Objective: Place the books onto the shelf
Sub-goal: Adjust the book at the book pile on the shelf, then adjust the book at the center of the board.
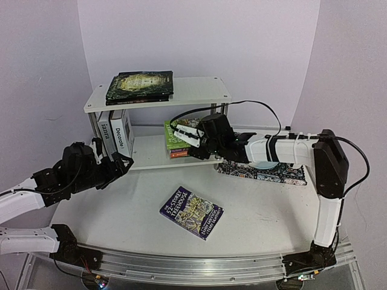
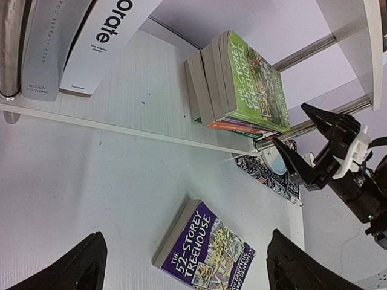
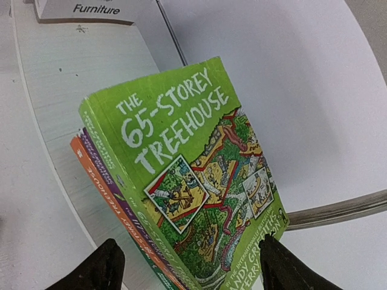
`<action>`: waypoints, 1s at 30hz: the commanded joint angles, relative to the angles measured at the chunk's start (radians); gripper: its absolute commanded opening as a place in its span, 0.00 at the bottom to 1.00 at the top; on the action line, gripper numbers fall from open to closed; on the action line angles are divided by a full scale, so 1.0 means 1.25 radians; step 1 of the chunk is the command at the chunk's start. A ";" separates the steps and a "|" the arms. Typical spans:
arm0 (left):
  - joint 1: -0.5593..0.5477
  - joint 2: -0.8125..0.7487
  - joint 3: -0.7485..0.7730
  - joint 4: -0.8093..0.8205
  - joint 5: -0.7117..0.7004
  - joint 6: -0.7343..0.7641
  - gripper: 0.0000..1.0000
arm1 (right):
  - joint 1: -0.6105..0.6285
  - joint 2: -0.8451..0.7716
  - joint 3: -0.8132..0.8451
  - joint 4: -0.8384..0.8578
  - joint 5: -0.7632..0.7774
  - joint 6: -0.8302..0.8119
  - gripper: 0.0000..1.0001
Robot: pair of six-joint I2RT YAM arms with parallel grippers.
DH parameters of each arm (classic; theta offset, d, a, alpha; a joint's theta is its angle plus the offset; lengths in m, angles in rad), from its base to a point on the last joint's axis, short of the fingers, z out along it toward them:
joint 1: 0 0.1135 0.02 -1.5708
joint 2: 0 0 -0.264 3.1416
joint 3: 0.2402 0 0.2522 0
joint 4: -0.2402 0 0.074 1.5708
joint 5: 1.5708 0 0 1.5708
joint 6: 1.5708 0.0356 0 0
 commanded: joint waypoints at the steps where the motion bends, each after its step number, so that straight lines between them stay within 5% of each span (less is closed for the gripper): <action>1: 0.001 0.041 0.000 0.073 0.043 0.013 0.93 | 0.072 -0.077 -0.027 -0.021 0.083 0.063 0.79; 9: 0.002 0.208 0.010 0.166 0.189 0.081 0.98 | 0.153 -0.178 -0.125 -0.124 0.228 0.453 0.86; 20: 0.009 0.464 0.079 0.266 0.321 0.147 0.95 | 0.154 -0.408 -0.360 -0.449 0.161 1.059 0.88; 25: 0.008 0.524 0.088 0.305 0.376 0.165 0.95 | 0.154 -0.477 -0.442 -0.532 0.085 1.200 0.98; 30: 0.005 0.554 0.081 0.342 0.409 0.175 0.94 | 0.154 -0.534 -0.571 -0.435 -0.025 1.231 0.98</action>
